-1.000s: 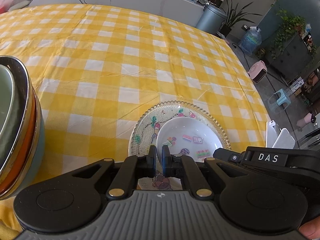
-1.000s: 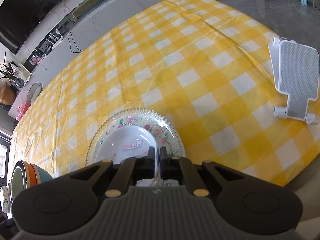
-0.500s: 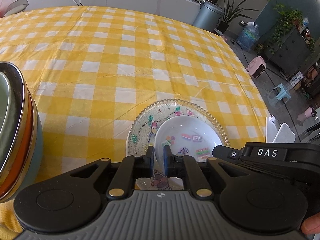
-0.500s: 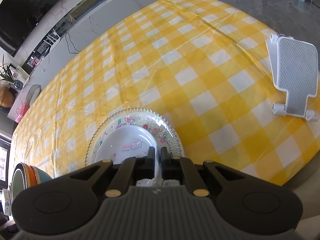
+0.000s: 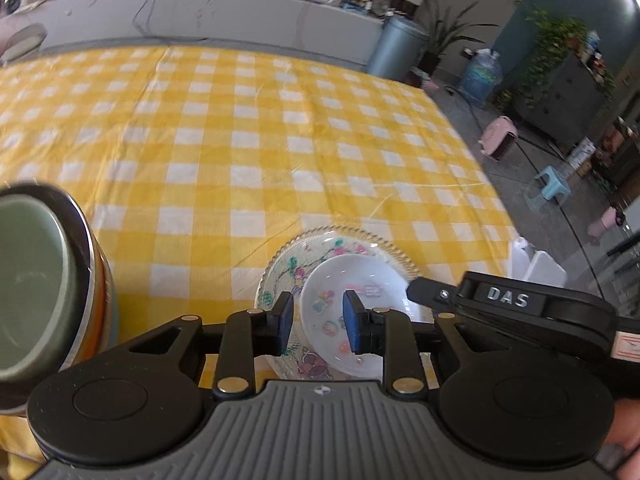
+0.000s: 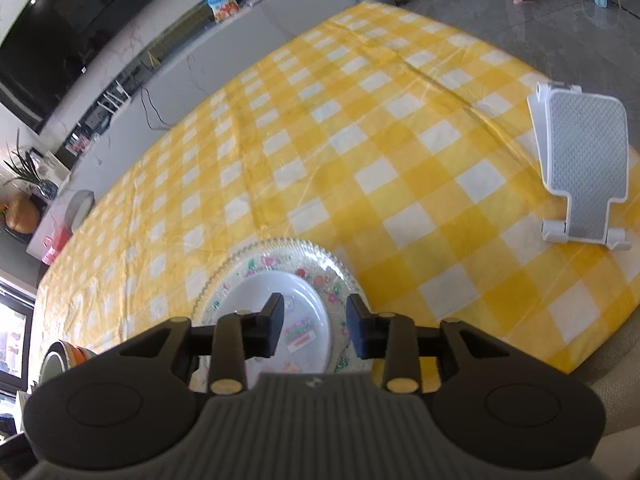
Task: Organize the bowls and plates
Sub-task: 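Open both grippers and release the white sticker bowl, then move both grippers to the rim of the nested bowl stack and grasp it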
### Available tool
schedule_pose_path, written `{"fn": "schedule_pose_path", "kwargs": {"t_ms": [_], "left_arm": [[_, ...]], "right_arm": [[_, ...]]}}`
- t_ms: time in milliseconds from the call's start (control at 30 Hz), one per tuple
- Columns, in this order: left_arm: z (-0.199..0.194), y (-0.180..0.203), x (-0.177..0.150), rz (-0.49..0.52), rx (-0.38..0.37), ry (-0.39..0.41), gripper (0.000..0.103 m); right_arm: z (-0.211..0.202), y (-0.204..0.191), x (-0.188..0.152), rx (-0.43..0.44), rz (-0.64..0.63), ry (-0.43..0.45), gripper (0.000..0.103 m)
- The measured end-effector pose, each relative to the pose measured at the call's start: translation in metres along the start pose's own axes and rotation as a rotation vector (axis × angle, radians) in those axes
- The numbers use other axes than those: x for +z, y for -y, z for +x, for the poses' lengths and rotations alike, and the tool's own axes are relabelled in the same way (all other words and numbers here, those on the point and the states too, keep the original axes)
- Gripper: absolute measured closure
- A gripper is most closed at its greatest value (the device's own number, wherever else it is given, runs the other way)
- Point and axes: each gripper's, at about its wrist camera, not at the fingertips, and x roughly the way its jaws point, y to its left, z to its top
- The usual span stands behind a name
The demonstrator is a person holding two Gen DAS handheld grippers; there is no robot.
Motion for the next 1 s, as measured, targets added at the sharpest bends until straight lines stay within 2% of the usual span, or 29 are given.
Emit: {"fn": "schedule_pose_path", "kwargs": {"t_ms": [133, 233, 300, 367, 467, 667, 700, 800, 1000], "left_arm": [[-0.030, -0.001, 0.009, 0.046, -0.008, 0.029, 0.061], [-0.053, -0.010, 0.016, 0.032, 0.003, 0.030, 0.049], [-0.068, -0.020, 0.019, 0.010, -0.002, 0.039, 0.048], [-0.082, -0.029, 0.021, -0.005, 0.001, 0.062, 0.042], [-0.100, -0.042, 0.023, -0.006, 0.017, 0.084, 0.038], [-0.135, -0.076, 0.024, -0.039, 0.086, 0.166, 0.027], [-0.139, -0.082, 0.024, -0.051, 0.103, 0.178, 0.026], [-0.142, -0.107, 0.023, -0.111, 0.137, 0.191, 0.025], [-0.130, -0.166, 0.014, -0.301, 0.131, 0.134, 0.025]], "right_arm": [[-0.015, -0.004, -0.002, 0.022, -0.015, 0.052, 0.059], [-0.025, -0.012, -0.005, 0.023, -0.018, 0.068, 0.053], [-0.030, -0.018, -0.010, 0.049, -0.005, 0.054, 0.053], [-0.034, -0.028, -0.017, 0.069, -0.003, 0.045, 0.053], [-0.040, -0.052, -0.027, 0.089, -0.039, 0.031, 0.052], [-0.048, -0.105, -0.042, 0.195, -0.115, -0.010, 0.044], [-0.048, -0.114, -0.045, 0.207, -0.130, -0.021, 0.040], [-0.043, -0.140, -0.054, 0.226, -0.174, -0.044, 0.039], [-0.018, -0.170, -0.070, 0.211, -0.184, -0.120, 0.039]]}}
